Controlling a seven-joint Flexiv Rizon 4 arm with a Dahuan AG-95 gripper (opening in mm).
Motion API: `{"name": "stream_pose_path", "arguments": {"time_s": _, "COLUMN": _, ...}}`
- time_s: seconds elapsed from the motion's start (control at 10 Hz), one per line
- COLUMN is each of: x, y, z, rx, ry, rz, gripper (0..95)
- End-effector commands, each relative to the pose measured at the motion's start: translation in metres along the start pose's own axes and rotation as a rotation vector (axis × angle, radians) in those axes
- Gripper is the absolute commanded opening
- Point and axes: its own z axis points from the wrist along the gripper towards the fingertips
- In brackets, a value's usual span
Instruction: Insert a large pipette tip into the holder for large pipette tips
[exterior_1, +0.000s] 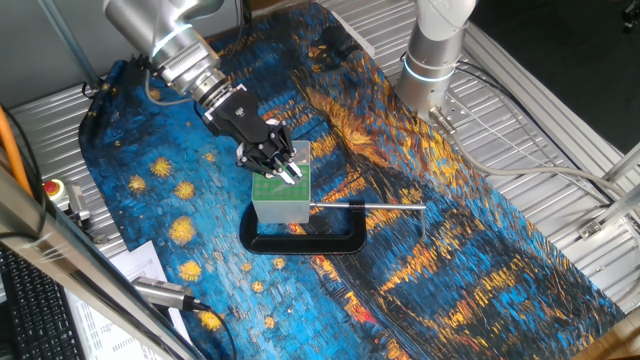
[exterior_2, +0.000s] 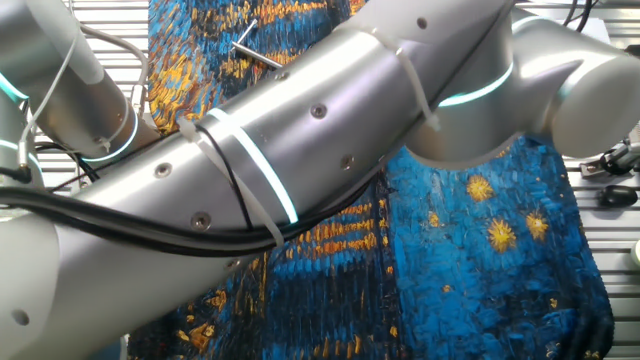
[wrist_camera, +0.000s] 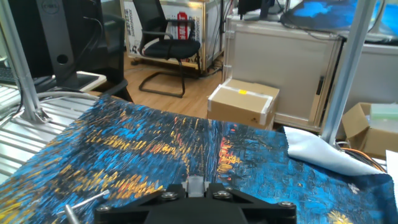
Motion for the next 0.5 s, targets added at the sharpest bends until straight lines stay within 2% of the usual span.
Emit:
{"name": "stream_pose_path", "arguments": {"time_s": 0.1, "x": 0.0007, "y": 0.0009, "z": 0.0002, "rx": 0.001, "ry": -0.001, "rz": -0.001, "gripper": 0.0}}
{"name": "stream_pose_path", "arguments": {"time_s": 0.5, "x": 0.0015, "y": 0.0016, "z": 0.0004, "rx": 0.002, "ry": -0.006, "rz": -0.01, "gripper": 0.0}}
